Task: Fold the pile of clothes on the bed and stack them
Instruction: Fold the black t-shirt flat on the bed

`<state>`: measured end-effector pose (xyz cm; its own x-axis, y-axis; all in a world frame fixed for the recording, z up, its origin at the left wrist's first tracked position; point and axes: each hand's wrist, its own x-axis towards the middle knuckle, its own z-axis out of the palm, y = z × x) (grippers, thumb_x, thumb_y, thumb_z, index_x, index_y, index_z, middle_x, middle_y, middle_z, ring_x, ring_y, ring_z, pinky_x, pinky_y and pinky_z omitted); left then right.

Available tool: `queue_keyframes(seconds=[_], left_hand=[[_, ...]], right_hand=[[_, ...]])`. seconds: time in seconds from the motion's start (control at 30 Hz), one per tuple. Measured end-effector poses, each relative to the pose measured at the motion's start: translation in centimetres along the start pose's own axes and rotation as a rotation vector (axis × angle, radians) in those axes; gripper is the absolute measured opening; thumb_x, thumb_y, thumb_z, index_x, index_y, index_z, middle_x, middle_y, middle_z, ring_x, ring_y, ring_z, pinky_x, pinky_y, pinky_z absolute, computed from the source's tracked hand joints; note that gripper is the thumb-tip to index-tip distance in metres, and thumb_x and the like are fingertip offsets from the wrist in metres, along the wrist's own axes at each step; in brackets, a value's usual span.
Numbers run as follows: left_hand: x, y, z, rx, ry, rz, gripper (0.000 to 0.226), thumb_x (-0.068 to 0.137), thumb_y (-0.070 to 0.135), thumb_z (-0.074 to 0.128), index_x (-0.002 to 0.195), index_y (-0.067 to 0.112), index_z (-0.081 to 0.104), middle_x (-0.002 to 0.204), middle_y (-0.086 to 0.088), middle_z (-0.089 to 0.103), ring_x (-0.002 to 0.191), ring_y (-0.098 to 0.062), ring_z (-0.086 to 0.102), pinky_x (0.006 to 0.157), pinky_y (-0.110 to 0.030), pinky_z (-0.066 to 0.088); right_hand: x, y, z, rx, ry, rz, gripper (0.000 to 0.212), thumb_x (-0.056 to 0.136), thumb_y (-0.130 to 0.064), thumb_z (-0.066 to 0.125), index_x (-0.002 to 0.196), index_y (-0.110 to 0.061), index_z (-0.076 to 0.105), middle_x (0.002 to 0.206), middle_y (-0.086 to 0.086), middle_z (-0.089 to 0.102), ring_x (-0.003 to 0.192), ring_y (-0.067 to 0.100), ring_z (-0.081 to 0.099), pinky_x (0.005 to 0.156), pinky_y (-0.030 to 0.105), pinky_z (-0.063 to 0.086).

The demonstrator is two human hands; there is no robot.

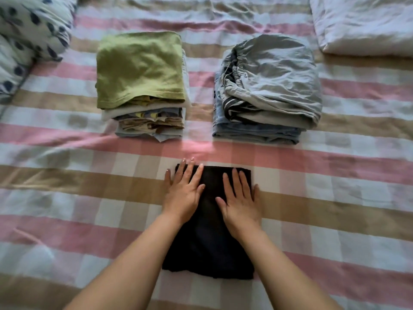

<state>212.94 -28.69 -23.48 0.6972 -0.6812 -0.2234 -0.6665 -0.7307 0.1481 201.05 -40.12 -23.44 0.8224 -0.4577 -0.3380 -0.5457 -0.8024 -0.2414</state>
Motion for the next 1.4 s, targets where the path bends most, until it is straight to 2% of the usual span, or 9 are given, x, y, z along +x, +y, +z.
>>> queue_keyframes(seconds=[0.13,0.2,0.3,0.53,0.7,0.83,1.1,1.2,1.4], left_hand=[[0.6,-0.2,-0.2,-0.160,0.033,-0.193,0.061,0.096,0.041,0.032,0.148,0.023,0.006,0.157,-0.003,0.000,0.144,-0.024,0.001,0.114,-0.044,0.006],[-0.6,0.6,-1.1,-0.340,0.162,-0.344,0.066,0.094,0.035,0.044,0.147,0.011,0.013,0.151,-0.017,0.020,0.138,-0.032,0.021,0.111,-0.043,0.018],[-4.3,1.4,-1.8,-0.601,0.193,-0.535,0.060,0.092,0.026,0.052,0.141,0.001,0.028,0.137,-0.020,0.041,0.126,-0.035,0.037,0.104,-0.041,0.030],[-8.3,1.2,-2.1,-0.992,-0.010,-0.759,0.032,0.084,0.031,0.065,0.106,0.011,0.055,0.098,-0.002,0.063,0.096,-0.023,0.059,0.069,-0.026,0.044],[-7.3,0.4,-3.6,-1.120,-0.093,-0.663,0.017,0.086,0.019,0.064,0.101,0.014,0.058,0.099,-0.001,0.066,0.092,-0.017,0.061,0.073,-0.024,0.046],[-7.5,0.8,-5.9,-1.251,-0.019,-0.542,0.016,0.088,0.014,0.060,0.098,0.026,0.059,0.099,0.007,0.067,0.095,-0.010,0.064,0.081,-0.028,0.051],[-4.0,3.2,-14.6,-1.358,0.125,-0.319,0.019,0.091,0.011,0.053,0.096,0.027,0.062,0.092,0.017,0.070,0.085,0.003,0.063,0.068,-0.007,0.045],[-0.1,4.8,-18.2,-1.379,0.156,-0.223,0.018,0.092,0.016,0.052,0.102,0.027,0.061,0.095,0.015,0.069,0.091,0.003,0.061,0.072,-0.009,0.044],[12.9,8.5,-22.2,-1.284,0.212,-0.065,0.014,0.094,0.015,0.049,0.094,0.026,0.057,0.092,0.012,0.063,0.086,0.005,0.058,0.072,-0.005,0.041]], right_hand=[[0.0,0.8,0.1,0.056,0.039,0.017,0.063,0.096,-0.046,0.027,0.147,-0.026,-0.005,0.155,-0.001,-0.014,0.137,0.015,-0.025,0.114,0.044,-0.005],[-1.2,0.2,-0.5,0.259,0.157,0.081,0.063,0.095,-0.038,0.041,0.148,-0.019,0.013,0.157,0.008,0.005,0.144,0.024,0.002,0.115,0.040,0.008],[-4.0,0.0,-1.3,0.598,0.270,0.300,0.061,0.090,-0.023,0.056,0.142,-0.008,0.030,0.140,0.016,0.039,0.128,0.031,0.037,0.104,0.039,0.032],[-7.5,-1.0,-1.5,1.031,0.042,0.627,0.037,0.085,-0.022,0.065,0.118,-0.011,0.052,0.114,0.006,0.063,0.100,0.023,0.059,0.081,0.028,0.044],[-6.5,-1.5,-2.9,1.191,-0.033,0.616,0.023,0.087,-0.014,0.063,0.109,-0.009,0.058,0.106,0.008,0.065,0.095,0.022,0.060,0.086,0.034,0.048],[-6.7,-1.8,-4.8,1.172,0.089,0.544,0.021,0.086,-0.006,0.062,0.108,-0.006,0.060,0.103,0.009,0.067,0.096,0.022,0.061,0.085,0.034,0.047],[-6.1,-1.3,-14.9,1.222,0.312,0.397,0.029,0.082,0.002,0.064,0.094,-0.024,0.064,0.085,-0.011,0.071,0.080,-0.005,0.064,0.070,0.007,0.047],[-3.6,-0.5,-19.5,1.194,0.410,0.351,0.029,0.082,-0.002,0.065,0.092,-0.029,0.063,0.078,-0.023,0.070,0.077,-0.013,0.061,0.064,0.001,0.042],[7.0,4.2,-25.7,1.036,0.561,0.243,0.018,0.086,-0.010,0.062,0.094,-0.027,0.062,0.090,-0.013,0.068,0.087,0.006,0.064,0.071,0.013,0.048]])
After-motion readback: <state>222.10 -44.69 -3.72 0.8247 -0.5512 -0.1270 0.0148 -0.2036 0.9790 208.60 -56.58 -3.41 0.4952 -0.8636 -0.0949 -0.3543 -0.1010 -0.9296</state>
